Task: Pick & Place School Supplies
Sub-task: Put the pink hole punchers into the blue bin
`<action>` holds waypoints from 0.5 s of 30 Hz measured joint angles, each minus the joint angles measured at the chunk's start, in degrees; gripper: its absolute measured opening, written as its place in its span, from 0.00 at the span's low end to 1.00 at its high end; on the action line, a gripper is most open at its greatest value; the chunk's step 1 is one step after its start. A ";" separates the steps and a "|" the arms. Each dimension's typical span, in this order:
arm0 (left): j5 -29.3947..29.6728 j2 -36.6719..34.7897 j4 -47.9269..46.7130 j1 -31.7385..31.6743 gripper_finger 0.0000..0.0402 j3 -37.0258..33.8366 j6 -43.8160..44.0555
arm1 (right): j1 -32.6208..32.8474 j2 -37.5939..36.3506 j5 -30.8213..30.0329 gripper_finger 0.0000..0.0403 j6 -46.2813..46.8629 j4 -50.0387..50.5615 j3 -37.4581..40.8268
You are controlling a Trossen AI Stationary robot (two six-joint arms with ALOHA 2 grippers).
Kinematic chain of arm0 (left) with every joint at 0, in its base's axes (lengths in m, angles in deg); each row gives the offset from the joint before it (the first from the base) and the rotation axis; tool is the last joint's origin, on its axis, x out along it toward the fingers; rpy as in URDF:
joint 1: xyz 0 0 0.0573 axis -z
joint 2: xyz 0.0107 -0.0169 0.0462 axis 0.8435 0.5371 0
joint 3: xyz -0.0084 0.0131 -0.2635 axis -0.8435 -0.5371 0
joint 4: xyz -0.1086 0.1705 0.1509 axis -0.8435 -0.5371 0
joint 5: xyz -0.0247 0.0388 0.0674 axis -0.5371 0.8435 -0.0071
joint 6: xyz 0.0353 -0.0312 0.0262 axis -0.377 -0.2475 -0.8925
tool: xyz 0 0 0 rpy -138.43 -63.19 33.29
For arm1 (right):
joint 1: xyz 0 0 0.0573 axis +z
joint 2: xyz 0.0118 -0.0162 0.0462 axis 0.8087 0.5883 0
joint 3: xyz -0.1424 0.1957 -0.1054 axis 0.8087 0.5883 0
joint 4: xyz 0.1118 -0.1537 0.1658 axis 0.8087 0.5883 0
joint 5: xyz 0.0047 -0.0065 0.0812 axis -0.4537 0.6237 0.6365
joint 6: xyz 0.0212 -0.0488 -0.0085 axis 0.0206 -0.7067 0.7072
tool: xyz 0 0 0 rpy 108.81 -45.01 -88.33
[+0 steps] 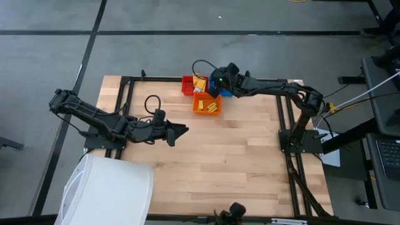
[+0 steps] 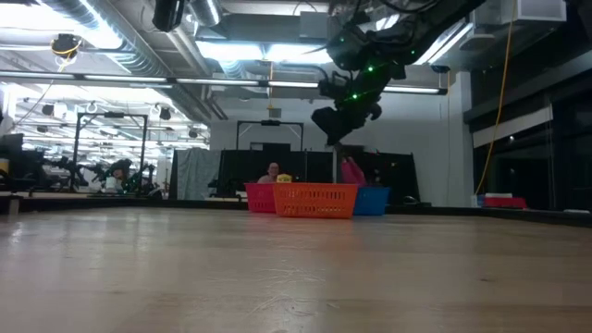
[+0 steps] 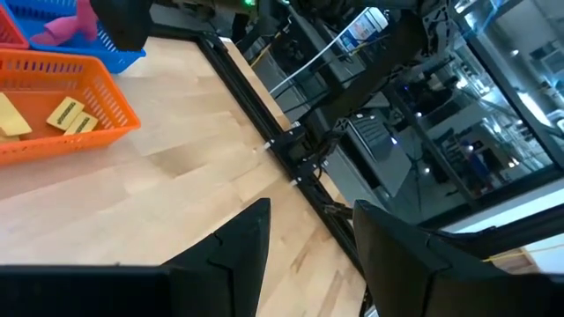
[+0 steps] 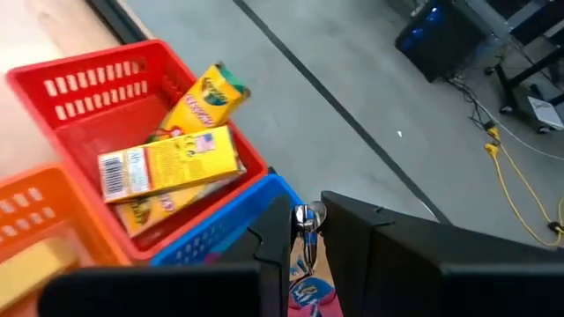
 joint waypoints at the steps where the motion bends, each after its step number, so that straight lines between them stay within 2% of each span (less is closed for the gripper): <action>1: 0.05 0.00 -0.01 0.04 0.40 0.00 0.23 | -0.27 0.00 0.02 0.11 -0.04 -0.07 0.00; 15: 0.10 0.00 0.00 0.05 0.40 0.00 0.91 | -2.66 0.46 3.86 0.11 -1.06 5.63 0.00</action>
